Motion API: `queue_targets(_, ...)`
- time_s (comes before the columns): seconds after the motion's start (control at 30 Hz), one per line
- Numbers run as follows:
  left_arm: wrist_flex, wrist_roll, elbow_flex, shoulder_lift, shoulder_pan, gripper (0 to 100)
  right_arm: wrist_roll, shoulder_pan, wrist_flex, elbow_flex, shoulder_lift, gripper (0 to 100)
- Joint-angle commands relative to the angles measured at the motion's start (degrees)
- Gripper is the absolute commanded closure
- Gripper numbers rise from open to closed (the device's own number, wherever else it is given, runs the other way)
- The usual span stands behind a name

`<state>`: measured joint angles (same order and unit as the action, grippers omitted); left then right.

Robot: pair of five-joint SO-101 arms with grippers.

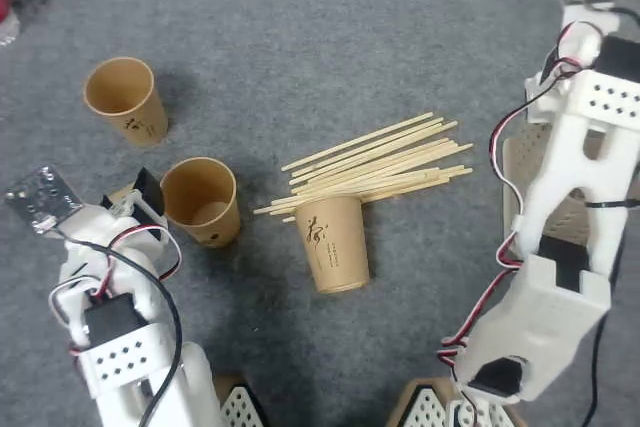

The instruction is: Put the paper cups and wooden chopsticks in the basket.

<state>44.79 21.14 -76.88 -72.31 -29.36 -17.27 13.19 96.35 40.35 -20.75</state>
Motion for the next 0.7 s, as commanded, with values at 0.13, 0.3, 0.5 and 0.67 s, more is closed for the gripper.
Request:
queue_targets(0.13,-1.23,0.26,0.48,-0.79,0.44,78,2.29,-4.0,1.36,2.11,4.44,99.1)
queue_targets(0.3,-1.23,0.26,0.48,-0.79,0.44,78,5.63,-6.11,1.36,5.01,4.44,99.1)
queue_targets(0.5,-1.23,0.26,0.4,-0.79,0.35,78,4.04,-6.2,2.33,6.86,3.82,98.7)
queue_targets(0.67,-1.23,0.26,0.4,-0.79,0.44,78,-0.7,-7.08,5.93,10.9,6.9,82.0)
